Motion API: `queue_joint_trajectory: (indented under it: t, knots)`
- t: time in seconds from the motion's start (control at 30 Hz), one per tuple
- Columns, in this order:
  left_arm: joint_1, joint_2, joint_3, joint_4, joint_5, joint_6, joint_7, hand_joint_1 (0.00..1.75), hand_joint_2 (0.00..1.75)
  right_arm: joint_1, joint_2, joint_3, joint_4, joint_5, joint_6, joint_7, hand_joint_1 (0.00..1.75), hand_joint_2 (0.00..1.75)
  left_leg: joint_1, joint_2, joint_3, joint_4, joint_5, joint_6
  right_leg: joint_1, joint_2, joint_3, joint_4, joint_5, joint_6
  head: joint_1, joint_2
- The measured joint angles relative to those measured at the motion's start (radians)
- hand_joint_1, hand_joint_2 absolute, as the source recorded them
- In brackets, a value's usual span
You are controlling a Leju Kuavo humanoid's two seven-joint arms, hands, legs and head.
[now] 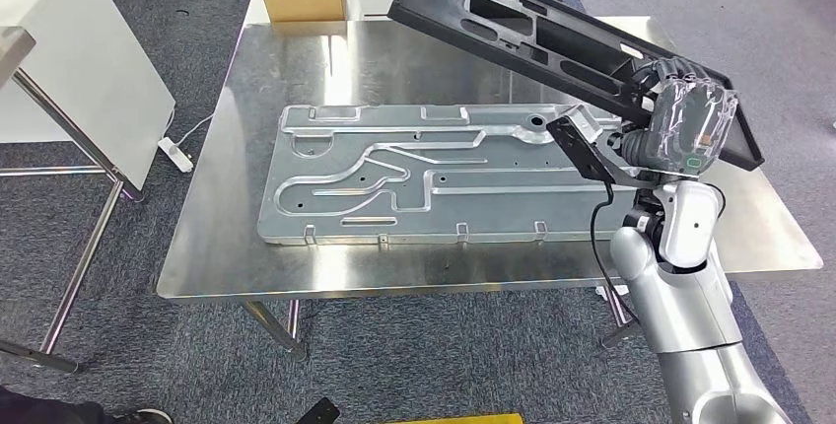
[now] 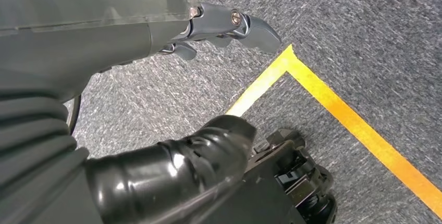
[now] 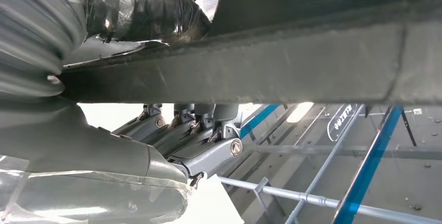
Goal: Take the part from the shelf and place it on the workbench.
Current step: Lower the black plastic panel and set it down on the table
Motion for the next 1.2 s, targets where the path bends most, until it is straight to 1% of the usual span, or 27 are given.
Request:
queue_joint_trajectory:
  t: [0.33, 0.57, 0.67, 0.77, 0.83, 1.0, 1.2]
  knots:
    - [-0.002, -0.002, -0.02, 0.0, -0.003, -0.007, 0.02, 0.0, 0.0, -0.089, -0.003, 0.019, 0.108, 0.101, 0.041, 0.061, 1.39, 1.75, 0.0, 0.0, 0.0, 0.0, 0.0, 0.0, 0.0, 0.0, 0.0, 0.0, 0.0, 0.0, 0.0, 0.0]
    - [-0.004, -0.007, -0.031, 0.0, -0.006, -0.013, 0.029, 0.0, 0.0, -0.119, -0.002, 0.04, 0.169, 0.126, 0.058, 0.084, 1.4, 1.75, 0.0, 0.0, 0.0, 0.0, 0.0, 0.0, 0.0, 0.0, 0.0, 0.0, 0.0, 0.0, 0.0, 0.0]
    - [-0.005, -0.008, -0.036, 0.0, -0.006, -0.014, 0.029, 0.0, 0.0, -0.126, -0.002, 0.046, 0.185, 0.128, 0.058, 0.084, 1.46, 1.75, 0.0, 0.0, 0.0, 0.0, 0.0, 0.0, 0.0, 0.0, 0.0, 0.0, 0.0, 0.0, 0.0, 0.0]
    - [-0.005, -0.008, -0.04, 0.0, -0.006, -0.014, 0.031, 0.0, 0.0, -0.131, -0.001, 0.054, 0.198, 0.131, 0.06, 0.085, 1.54, 1.75, 0.0, 0.0, 0.0, 0.0, 0.0, 0.0, 0.0, 0.0, 0.0, 0.0, 0.0, 0.0, 0.0, 0.0]
    - [-0.005, -0.008, -0.042, 0.0, -0.007, -0.014, 0.034, 0.0, 0.0, -0.133, 0.003, 0.065, 0.207, 0.145, 0.063, 0.088, 1.56, 1.75, 0.0, 0.0, 0.0, 0.0, 0.0, 0.0, 0.0, 0.0, 0.0, 0.0, 0.0, 0.0, 0.0, 0.0]
    - [-0.007, -0.013, -0.044, 0.0, -0.009, -0.014, 0.04, 0.0, 0.0, -0.119, 0.023, 0.109, 0.231, 0.197, 0.063, 0.111, 1.56, 1.75, 0.0, 0.0, 0.0, 0.0, 0.0, 0.0, 0.0, 0.0, 0.0, 0.0, 0.0, 0.0, 0.0, 0.0]
    - [-0.009, -0.018, -0.05, 0.0, -0.007, -0.009, 0.049, 0.0, 0.0, -0.07, 0.05, 0.169, 0.255, 0.281, 0.068, 0.131, 1.58, 1.75, 0.0, 0.0, 0.0, 0.0, 0.0, 0.0, 0.0, 0.0, 0.0, 0.0, 0.0, 0.0, 0.0, 0.0]
